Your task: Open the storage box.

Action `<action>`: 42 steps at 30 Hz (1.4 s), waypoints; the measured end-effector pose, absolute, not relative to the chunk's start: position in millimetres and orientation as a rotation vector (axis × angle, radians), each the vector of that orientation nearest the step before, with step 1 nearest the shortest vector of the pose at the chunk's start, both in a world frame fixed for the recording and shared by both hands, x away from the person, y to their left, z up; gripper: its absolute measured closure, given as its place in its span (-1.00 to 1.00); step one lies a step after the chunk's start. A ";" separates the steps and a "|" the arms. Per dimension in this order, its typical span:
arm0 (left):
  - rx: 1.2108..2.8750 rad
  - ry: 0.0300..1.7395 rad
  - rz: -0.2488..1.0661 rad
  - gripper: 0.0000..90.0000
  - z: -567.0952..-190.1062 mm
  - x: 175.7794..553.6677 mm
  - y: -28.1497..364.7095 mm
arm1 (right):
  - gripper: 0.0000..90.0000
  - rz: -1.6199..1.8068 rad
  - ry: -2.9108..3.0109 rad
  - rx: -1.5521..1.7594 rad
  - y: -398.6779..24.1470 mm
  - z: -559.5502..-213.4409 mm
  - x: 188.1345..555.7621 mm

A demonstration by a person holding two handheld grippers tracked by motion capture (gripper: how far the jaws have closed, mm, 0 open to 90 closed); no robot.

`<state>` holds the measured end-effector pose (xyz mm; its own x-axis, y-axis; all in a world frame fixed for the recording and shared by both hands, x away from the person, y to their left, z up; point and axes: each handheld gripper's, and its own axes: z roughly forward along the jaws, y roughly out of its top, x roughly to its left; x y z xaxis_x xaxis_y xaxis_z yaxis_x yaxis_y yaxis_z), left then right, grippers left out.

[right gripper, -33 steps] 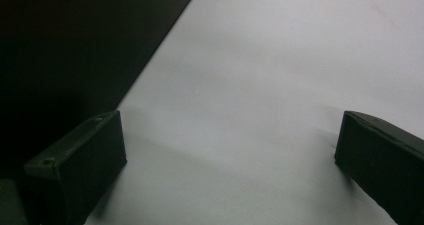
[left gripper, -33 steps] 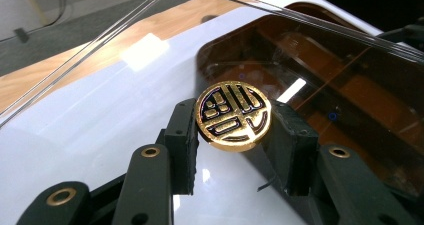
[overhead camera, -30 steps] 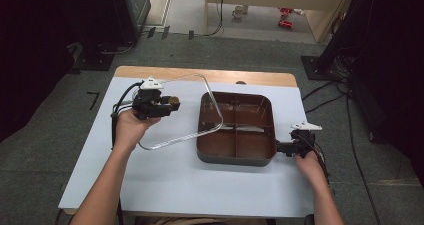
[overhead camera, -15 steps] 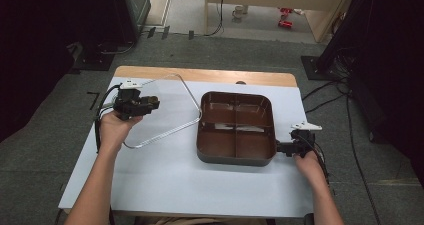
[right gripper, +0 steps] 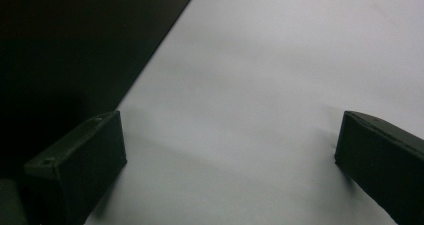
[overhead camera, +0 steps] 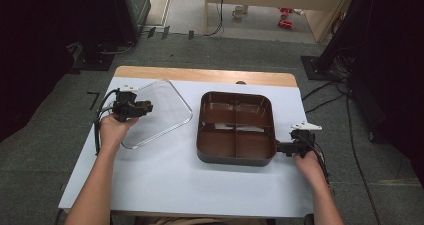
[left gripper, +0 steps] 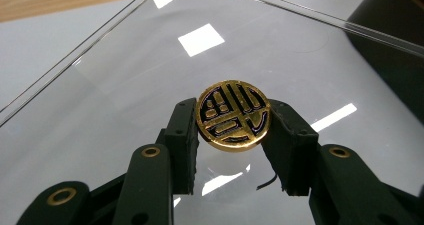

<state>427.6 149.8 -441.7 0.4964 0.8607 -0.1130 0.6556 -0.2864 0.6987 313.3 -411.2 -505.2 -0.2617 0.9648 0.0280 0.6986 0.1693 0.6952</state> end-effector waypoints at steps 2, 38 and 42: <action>2.045 1.255 0.380 0.31 -446.8 431.5 149.6 | -1.00 0.847 2.030 1.570 -411.2 -505.2 313.3; 2.027 1.285 0.288 -0.13 -455.1 440.3 145.8 | -1.00 0.847 2.028 1.569 -410.9 -505.3 313.1; 2.001 1.255 0.273 -0.20 -444.1 434.2 146.2 | -1.00 0.847 2.028 1.569 -410.9 -505.3 313.1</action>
